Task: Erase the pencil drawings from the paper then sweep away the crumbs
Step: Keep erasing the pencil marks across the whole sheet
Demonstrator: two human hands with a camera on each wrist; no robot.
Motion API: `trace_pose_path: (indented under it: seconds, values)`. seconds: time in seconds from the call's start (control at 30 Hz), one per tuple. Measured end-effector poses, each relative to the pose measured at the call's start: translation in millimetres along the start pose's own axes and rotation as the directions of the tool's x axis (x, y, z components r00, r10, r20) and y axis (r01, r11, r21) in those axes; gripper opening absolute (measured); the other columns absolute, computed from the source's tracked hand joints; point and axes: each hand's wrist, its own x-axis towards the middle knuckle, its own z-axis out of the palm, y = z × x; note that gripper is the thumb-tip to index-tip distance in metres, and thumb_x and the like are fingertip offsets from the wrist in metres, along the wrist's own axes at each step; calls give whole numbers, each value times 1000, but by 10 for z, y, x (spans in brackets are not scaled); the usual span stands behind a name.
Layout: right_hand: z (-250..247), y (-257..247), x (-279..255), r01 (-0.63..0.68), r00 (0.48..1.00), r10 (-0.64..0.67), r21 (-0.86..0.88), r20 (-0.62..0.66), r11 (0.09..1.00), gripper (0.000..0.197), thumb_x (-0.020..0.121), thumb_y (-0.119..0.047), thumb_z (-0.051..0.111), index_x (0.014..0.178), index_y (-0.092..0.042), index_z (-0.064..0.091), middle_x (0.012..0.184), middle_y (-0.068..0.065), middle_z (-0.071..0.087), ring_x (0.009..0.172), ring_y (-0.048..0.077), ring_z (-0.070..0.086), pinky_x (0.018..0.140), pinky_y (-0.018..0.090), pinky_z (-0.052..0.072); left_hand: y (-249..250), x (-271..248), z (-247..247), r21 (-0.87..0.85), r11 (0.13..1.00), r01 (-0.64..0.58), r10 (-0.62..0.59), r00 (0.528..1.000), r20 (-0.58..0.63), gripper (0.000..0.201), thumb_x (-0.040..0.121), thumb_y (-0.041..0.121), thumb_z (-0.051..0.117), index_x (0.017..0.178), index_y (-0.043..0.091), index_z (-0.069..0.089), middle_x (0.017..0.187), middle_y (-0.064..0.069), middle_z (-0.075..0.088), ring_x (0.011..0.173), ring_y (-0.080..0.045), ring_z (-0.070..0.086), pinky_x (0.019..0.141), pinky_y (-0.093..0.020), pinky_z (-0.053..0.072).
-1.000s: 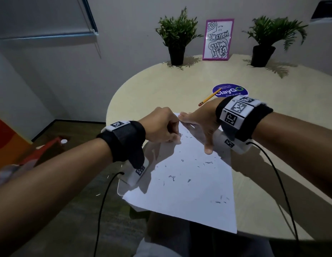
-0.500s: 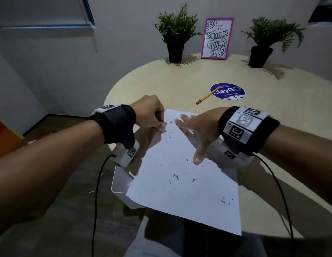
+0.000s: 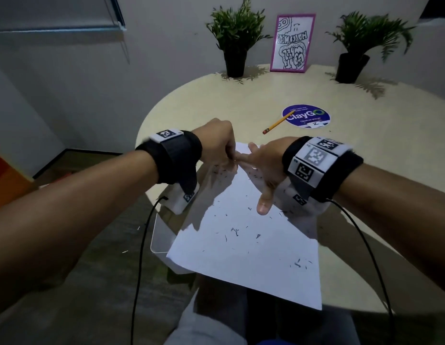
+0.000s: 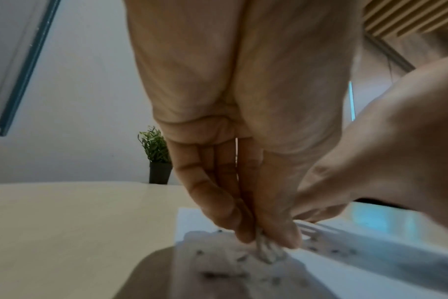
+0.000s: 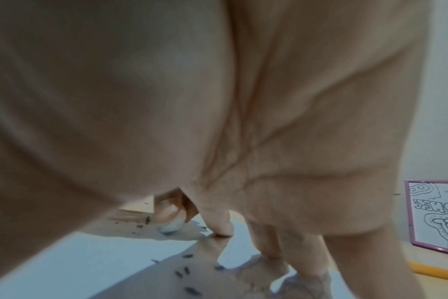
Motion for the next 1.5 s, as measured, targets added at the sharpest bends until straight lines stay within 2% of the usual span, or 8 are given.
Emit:
trace_pose_path:
  seconds: [0.13,0.37,0.6,0.87,1.03,1.2,1.4,1.5]
  values:
    - [-5,13,-16,-3,1000,3,-32,-2,999,140,35,-81,76,156,-39,19,168,6,-2,151,31,24,115,53,34,110,-54,114,-18,998,-58,59,997,52,14,72,34,87,82,26,80,73,8,73,69,-2,62,64,-18,51]
    - [-13,-25,-48,-24,1000,25,-47,5,999,162,32,-80,69,154,-31,-26,167,8,-13,153,34,15,115,56,28,-93,-26,73,-5,997,80,-80,994,-71,5,80,17,78,83,13,80,78,-3,74,78,-14,68,75,-33,60]
    - [-7,-3,-48,13,1000,-14,-57,-8,998,149,32,-81,72,158,-34,8,168,9,-1,150,34,25,114,52,35,161,-166,235,-7,996,-91,91,995,36,12,81,27,79,88,17,80,83,2,75,78,-12,65,71,-23,51]
    - [1,-19,-6,-11,1000,12,-34,22,999,165,27,-81,68,154,-32,-25,166,8,-17,153,34,12,115,56,27,-59,-67,105,-17,996,91,-92,993,-79,8,80,15,75,79,7,78,75,-8,74,75,-20,68,70,-36,60]
    - [9,34,29,48,999,-48,-47,0,998,149,21,-85,68,153,-35,21,167,12,5,147,35,30,112,51,36,229,-155,250,-11,1000,-3,3,1000,-13,18,80,27,78,77,10,74,69,-4,66,61,-11,54,57,-23,44]
    - [28,16,35,-4,1000,4,-67,-3,998,169,25,-85,65,155,-23,-22,167,7,-15,154,32,11,118,57,26,69,-79,137,-55,992,115,-119,989,-83,14,80,21,79,80,7,79,77,-7,73,75,-16,64,63,-26,53]
    - [38,67,31,39,998,-42,-79,-36,996,126,53,-78,76,154,-22,26,168,4,1,151,29,21,115,46,31,325,-129,272,-85,996,5,-6,1000,-7,16,79,22,80,67,20,69,58,13,57,56,-1,51,44,-6,33]
    - [49,63,29,7,1000,-10,-118,-24,993,148,52,-79,74,158,-6,0,167,8,-10,152,32,18,118,49,29,234,-109,246,-73,996,56,-58,998,-31,16,78,27,83,80,13,78,68,6,68,67,-6,60,54,-11,43]
